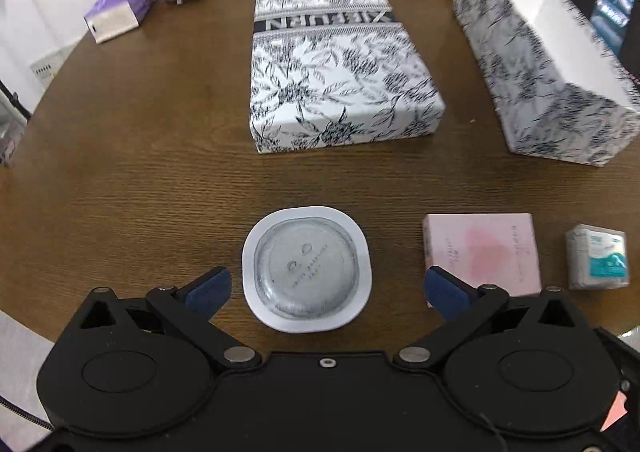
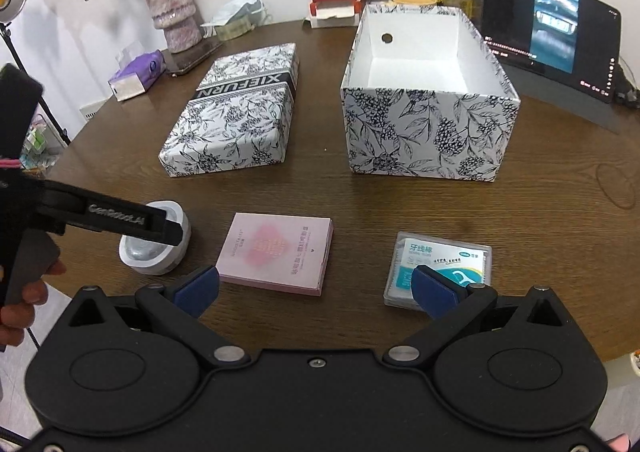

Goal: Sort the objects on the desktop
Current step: 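Close the left gripper on the white round compact case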

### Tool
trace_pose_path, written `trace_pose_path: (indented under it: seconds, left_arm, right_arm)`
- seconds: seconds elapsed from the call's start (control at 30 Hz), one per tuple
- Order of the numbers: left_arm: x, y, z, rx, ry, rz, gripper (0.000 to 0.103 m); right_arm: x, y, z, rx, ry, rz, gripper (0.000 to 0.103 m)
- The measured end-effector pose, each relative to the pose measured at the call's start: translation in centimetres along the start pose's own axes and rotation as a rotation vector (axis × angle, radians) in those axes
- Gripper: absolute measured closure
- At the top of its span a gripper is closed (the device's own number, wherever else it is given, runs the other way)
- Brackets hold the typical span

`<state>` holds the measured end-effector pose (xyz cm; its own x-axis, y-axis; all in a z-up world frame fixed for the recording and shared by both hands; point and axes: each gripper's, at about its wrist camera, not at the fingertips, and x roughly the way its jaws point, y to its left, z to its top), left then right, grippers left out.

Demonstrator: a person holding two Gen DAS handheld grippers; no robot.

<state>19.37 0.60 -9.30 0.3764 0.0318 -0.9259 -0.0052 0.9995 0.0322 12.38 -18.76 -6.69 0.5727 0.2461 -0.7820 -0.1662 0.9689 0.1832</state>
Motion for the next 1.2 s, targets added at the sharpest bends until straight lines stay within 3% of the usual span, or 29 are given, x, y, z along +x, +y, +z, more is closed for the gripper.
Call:
trace_pose_path:
  seconds: [0.23,0.7,1.2]
  left_arm:
    - [3.1,0.6,1.1,-0.034,0.102,0.004,0.0]
    - [5.3,1.4,1.2,-0.082,0.183,-0.008,0.001]
    - [4.5,1.6,0.3,-0.084,0.176,0.008,0.004]
  right_arm:
    - [1.3,-0.6,0.6,0.012,0.02,-0.015,0.0]
    - [2.2,-0.8,0.7,0.029,0.034,-0.021,0.0]
    - [1.3,-1.0,-0.2,0.046,0.033,-0.04,0.0]
